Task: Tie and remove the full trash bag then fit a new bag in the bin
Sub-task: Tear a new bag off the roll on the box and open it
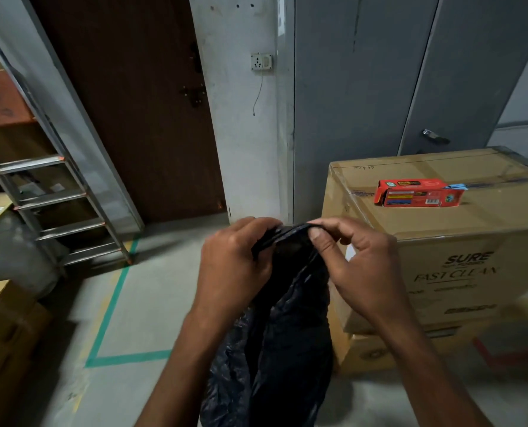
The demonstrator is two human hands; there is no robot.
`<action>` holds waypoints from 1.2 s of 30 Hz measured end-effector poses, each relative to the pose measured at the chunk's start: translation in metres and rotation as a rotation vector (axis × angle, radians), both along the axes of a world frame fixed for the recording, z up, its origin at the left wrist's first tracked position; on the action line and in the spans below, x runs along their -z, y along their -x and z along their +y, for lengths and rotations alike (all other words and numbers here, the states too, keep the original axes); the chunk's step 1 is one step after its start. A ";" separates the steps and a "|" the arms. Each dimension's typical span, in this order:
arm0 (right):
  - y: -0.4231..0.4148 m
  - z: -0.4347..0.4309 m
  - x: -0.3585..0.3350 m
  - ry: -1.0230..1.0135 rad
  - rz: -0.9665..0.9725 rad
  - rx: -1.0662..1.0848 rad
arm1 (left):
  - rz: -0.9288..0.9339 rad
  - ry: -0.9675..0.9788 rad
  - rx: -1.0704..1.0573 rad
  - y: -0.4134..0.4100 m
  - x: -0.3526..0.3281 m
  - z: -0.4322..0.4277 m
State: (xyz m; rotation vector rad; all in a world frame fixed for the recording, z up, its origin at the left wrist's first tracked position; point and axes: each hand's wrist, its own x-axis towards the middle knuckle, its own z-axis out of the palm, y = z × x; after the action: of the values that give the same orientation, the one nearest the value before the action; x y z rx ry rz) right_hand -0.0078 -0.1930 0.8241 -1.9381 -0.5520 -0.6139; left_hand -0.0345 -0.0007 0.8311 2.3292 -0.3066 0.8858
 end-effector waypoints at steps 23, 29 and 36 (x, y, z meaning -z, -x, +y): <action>-0.013 0.011 0.006 0.362 -0.098 0.186 | 0.115 -0.172 -0.261 -0.028 0.009 0.007; -0.030 -0.031 0.026 0.314 0.042 0.522 | 0.308 -0.212 -0.555 -0.029 0.034 0.060; -0.018 -0.036 0.054 0.432 0.301 0.392 | 0.417 0.226 -0.320 -0.030 0.040 0.049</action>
State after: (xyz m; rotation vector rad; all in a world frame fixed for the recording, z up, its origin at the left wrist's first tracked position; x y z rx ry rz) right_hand 0.0098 -0.2291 0.7698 -2.5239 -0.1128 -0.4503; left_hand -0.0049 0.0488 0.7915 2.3092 0.3309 0.5198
